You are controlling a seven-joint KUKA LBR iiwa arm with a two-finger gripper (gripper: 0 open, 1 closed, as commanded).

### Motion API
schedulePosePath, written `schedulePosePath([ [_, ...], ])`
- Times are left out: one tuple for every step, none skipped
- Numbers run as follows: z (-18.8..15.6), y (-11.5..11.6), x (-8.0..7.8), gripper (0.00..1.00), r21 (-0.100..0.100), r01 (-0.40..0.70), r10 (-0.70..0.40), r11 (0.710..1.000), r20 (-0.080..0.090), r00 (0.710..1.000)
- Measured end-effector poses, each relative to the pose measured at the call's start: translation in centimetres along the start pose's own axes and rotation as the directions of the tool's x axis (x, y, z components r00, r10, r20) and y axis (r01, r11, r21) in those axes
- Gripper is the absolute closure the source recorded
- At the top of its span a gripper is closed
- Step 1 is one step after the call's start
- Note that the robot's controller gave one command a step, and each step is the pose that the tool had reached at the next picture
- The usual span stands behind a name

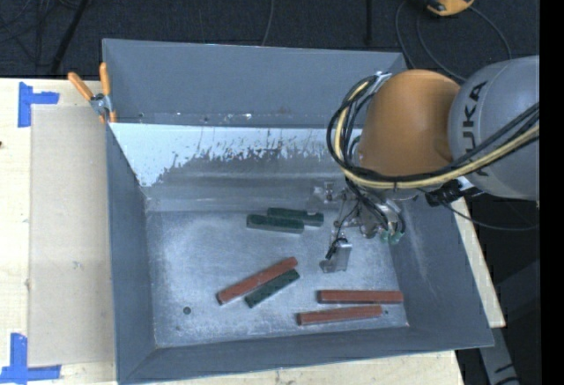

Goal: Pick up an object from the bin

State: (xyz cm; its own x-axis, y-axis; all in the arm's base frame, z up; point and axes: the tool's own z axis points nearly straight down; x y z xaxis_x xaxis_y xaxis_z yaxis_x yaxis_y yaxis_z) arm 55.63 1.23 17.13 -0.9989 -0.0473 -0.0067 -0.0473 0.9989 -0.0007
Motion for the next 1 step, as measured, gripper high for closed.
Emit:
schedulePosePath([
  [4.16, 3.19, 0.13, 0.00, -0.002, 0.204, -0.204, 0.979, -0.007, 0.979],
])
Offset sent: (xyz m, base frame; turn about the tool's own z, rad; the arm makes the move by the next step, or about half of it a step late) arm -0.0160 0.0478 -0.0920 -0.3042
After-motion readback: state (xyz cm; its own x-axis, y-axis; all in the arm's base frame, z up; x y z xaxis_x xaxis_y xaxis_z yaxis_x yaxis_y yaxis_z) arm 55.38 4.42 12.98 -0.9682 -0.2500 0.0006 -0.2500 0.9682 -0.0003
